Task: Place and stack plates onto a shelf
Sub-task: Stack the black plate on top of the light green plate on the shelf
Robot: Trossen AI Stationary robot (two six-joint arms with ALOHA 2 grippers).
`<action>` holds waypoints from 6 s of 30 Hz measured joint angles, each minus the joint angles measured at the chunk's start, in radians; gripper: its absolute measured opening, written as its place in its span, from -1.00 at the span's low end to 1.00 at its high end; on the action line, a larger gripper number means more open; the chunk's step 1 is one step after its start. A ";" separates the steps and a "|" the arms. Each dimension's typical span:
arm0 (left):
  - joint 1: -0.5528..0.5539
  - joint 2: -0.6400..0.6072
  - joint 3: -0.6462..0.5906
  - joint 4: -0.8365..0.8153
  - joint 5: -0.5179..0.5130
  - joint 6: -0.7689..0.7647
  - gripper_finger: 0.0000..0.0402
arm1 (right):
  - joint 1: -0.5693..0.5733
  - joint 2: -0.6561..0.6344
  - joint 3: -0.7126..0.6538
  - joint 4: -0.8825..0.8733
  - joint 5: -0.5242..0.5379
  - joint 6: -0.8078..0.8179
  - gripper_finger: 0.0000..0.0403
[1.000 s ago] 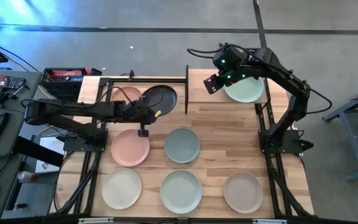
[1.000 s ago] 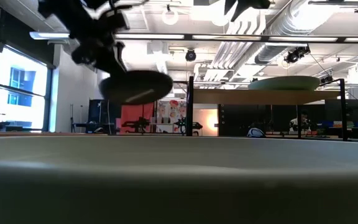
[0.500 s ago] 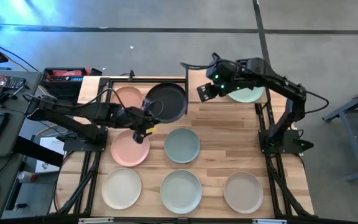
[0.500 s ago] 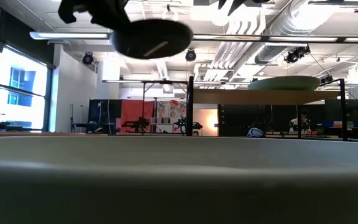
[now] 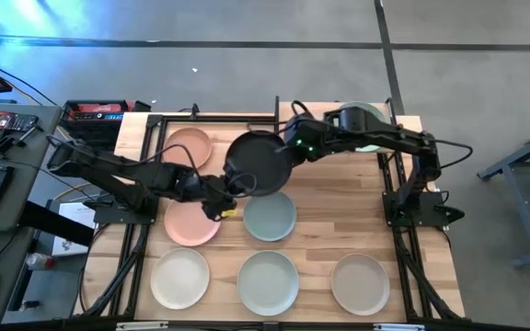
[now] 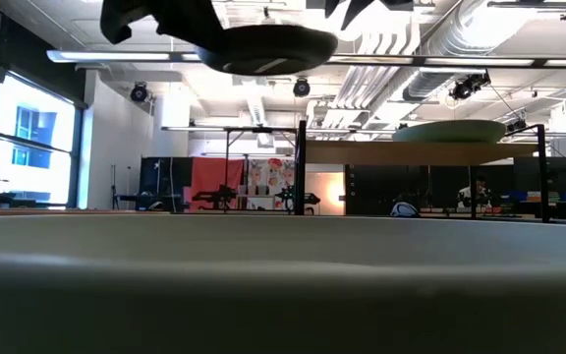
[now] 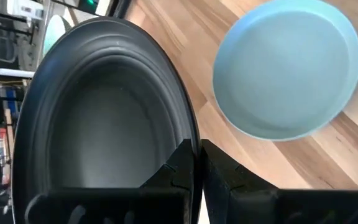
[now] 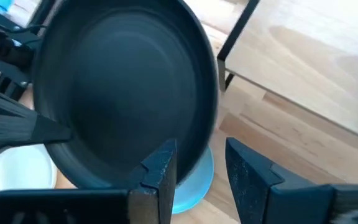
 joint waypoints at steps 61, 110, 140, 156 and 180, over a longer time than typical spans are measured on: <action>-0.062 0.021 -0.001 0.046 -0.068 -0.047 -0.81 | -0.002 0.080 0.000 -0.035 -0.061 0.107 -1.00; 0.168 -0.023 -0.001 -0.055 -0.261 -0.422 -0.47 | -0.460 0.013 0.000 -0.112 -0.160 -0.581 -1.00; 0.261 -0.023 -0.001 -0.053 -0.247 -0.430 -0.47 | -0.864 -0.779 -0.823 0.175 -0.189 -0.184 -1.00; 0.261 -0.023 -0.001 -0.045 -0.199 -0.431 -0.47 | -0.884 -0.922 -1.015 0.230 -0.080 0.088 -1.00; 0.261 -0.023 -0.001 -0.045 -0.198 -0.430 -0.47 | -0.884 -0.907 -1.066 0.253 -0.047 0.091 -0.94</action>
